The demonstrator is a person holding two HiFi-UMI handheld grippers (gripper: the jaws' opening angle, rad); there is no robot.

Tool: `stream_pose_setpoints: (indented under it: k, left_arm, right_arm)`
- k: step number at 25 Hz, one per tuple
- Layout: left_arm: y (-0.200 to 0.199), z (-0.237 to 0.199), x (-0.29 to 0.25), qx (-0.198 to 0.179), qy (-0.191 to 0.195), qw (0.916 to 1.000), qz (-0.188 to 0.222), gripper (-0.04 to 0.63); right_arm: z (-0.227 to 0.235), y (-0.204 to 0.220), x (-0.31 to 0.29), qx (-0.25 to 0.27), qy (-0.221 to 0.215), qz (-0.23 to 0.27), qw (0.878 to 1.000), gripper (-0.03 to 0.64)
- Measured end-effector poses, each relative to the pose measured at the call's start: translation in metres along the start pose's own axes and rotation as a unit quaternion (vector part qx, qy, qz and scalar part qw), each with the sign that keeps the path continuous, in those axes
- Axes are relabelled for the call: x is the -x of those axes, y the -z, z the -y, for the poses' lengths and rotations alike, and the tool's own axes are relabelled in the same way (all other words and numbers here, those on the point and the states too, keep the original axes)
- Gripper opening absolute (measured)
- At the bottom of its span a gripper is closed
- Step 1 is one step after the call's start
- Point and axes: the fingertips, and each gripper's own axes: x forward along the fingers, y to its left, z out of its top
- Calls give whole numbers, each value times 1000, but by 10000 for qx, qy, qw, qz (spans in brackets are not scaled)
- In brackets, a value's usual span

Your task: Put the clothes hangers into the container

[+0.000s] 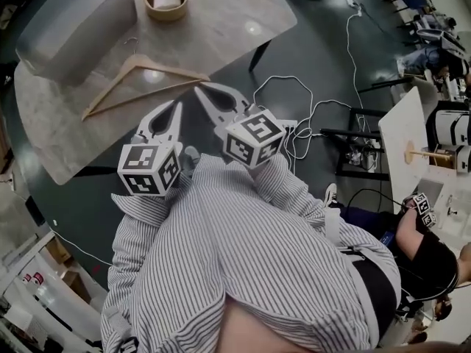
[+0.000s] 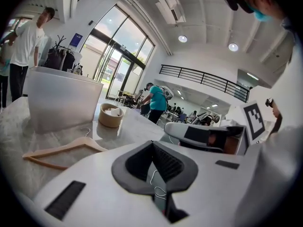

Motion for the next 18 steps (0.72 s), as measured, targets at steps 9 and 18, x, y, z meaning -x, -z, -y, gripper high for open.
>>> stream_pose_setpoints:
  k: [9, 18]
  left_arm:
    - [-12, -18, -15, -128, 219, 9995, -162, 9]
    - [-34, -31, -26, -374, 594, 9969, -345, 9]
  right_arm:
    - [3, -2, -23, -82, 136, -24, 9999, 15]
    - [11, -15, -43, -201, 530, 62, 9984, 15]
